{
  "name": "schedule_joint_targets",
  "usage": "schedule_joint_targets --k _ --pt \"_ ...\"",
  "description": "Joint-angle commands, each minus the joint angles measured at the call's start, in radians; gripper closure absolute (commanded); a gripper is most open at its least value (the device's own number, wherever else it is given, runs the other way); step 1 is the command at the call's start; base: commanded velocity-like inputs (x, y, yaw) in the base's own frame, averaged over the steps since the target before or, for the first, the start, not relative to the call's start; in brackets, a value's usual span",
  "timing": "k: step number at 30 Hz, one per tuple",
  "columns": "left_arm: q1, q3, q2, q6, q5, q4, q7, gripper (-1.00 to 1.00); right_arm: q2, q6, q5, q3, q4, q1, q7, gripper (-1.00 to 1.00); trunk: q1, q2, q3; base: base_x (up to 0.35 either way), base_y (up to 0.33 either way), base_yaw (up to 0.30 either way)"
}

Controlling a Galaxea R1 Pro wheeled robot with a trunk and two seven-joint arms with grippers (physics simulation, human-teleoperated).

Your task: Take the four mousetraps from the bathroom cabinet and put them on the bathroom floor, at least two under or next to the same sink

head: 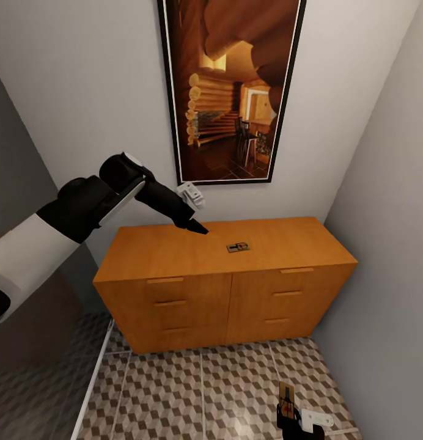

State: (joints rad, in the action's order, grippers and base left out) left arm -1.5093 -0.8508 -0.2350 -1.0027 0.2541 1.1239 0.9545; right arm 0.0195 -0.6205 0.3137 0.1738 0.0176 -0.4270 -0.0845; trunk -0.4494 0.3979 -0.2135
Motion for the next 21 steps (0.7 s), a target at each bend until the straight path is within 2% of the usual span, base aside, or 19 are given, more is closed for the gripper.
schedule_joint_targets --k 1,21 --pt "-0.001 -0.002 -0.001 -0.004 0.001 0.000 0.001 -1.00 0.000 -0.002 0.003 0.009 -0.001 -0.001 -0.008 1.00 -0.001 0.002 -0.002 0.000 0.000 0.000" --pt "-0.002 -0.005 0.000 -0.004 -0.001 0.005 0.001 -1.00 0.000 -0.002 0.003 0.009 -0.001 -0.001 -0.008 1.00 -0.001 0.002 -0.006 0.000 0.000 0.000"
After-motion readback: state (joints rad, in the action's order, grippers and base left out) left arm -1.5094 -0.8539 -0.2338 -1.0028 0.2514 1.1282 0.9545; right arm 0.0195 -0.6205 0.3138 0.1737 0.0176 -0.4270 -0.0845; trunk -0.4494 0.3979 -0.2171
